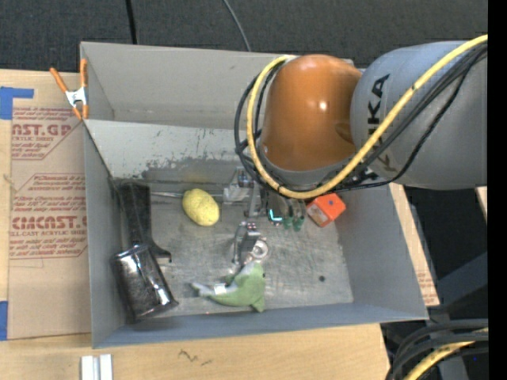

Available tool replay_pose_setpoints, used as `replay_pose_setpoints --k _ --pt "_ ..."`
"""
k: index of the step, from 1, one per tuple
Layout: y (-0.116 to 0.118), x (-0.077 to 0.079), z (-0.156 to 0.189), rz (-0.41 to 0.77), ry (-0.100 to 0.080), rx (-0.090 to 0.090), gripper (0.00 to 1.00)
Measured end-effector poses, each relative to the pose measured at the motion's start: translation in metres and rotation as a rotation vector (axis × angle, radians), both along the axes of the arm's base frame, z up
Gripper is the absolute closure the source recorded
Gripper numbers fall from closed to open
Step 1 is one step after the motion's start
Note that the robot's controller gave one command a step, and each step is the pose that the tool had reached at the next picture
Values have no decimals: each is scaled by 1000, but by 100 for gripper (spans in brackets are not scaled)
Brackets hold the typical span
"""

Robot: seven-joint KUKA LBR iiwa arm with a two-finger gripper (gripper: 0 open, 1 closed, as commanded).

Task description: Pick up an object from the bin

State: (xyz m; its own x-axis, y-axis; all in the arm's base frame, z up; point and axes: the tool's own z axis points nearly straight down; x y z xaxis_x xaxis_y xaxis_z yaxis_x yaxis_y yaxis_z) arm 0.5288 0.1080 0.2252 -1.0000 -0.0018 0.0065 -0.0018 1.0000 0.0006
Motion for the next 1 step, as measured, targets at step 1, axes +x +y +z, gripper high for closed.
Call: replay_pose_setpoints --k 1 --pt "-1 2 4 -1 -8 1 0"
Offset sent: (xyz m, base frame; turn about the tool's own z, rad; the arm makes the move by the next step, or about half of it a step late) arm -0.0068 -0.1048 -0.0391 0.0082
